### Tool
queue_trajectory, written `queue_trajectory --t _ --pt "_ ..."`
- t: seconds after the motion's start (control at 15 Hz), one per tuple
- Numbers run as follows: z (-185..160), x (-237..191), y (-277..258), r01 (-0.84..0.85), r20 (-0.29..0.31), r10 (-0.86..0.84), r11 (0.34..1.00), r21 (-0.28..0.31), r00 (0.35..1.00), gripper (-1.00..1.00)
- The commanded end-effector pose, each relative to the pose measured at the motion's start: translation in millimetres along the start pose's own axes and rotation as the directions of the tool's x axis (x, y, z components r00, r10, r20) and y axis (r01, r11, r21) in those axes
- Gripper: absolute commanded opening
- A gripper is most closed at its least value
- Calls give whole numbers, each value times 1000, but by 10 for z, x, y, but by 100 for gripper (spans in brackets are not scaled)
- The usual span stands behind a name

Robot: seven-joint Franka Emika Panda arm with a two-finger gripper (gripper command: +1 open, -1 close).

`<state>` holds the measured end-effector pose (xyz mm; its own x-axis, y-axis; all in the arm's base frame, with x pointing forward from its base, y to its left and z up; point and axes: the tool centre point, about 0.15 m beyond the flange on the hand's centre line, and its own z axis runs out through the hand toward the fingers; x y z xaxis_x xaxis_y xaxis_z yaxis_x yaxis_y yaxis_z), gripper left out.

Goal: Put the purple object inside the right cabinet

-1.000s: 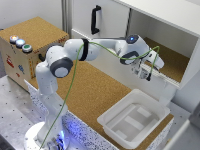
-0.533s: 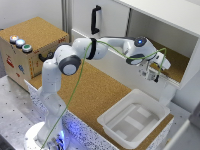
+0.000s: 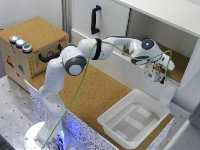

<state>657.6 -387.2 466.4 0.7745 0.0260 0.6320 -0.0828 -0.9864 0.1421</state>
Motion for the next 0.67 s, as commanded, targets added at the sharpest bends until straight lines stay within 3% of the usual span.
queue_trajectory --t 0.0,0.2,0.6 --pt "224 237 -18 68 -34 -65 993 96 997 100" --pt "-194 192 -101 101 -141 -101 995 -4 985 100" --pt "-628 44 -159 135 -153 -141 990 -46 978 100"
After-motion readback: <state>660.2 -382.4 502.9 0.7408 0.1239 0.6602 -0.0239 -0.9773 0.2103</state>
